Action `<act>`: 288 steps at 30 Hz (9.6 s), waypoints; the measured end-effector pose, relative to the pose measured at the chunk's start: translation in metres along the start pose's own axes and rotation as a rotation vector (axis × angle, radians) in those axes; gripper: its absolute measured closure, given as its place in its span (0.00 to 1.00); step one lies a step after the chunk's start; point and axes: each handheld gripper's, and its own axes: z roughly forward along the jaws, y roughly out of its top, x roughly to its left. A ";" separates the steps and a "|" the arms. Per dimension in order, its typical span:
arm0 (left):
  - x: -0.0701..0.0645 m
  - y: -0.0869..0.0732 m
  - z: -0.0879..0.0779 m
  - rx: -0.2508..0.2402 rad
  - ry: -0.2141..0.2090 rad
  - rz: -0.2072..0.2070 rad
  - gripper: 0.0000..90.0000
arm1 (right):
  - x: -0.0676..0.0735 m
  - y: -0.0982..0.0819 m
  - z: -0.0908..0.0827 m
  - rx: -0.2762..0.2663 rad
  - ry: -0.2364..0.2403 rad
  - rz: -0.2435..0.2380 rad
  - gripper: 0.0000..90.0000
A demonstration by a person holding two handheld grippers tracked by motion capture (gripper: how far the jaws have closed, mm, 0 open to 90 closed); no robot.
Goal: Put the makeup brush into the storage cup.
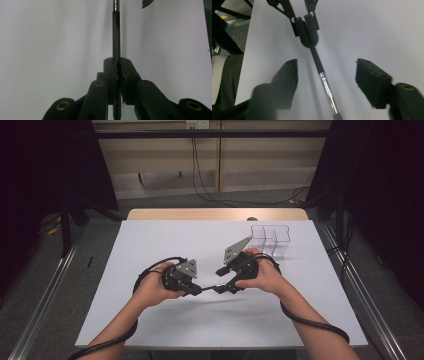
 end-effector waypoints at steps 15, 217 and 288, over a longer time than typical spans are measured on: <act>0.002 -0.007 0.000 -0.040 -0.001 -0.022 0.94 | -0.007 -0.011 -0.006 -0.239 -0.035 0.062 0.09; 0.009 -0.012 0.019 -0.717 0.006 -0.330 0.76 | -0.013 -0.014 -0.016 -0.706 -0.024 0.213 0.94; 0.002 -0.063 -0.025 -0.744 0.140 -0.308 0.02 | -0.016 -0.040 -0.040 -0.727 -0.129 0.181 0.94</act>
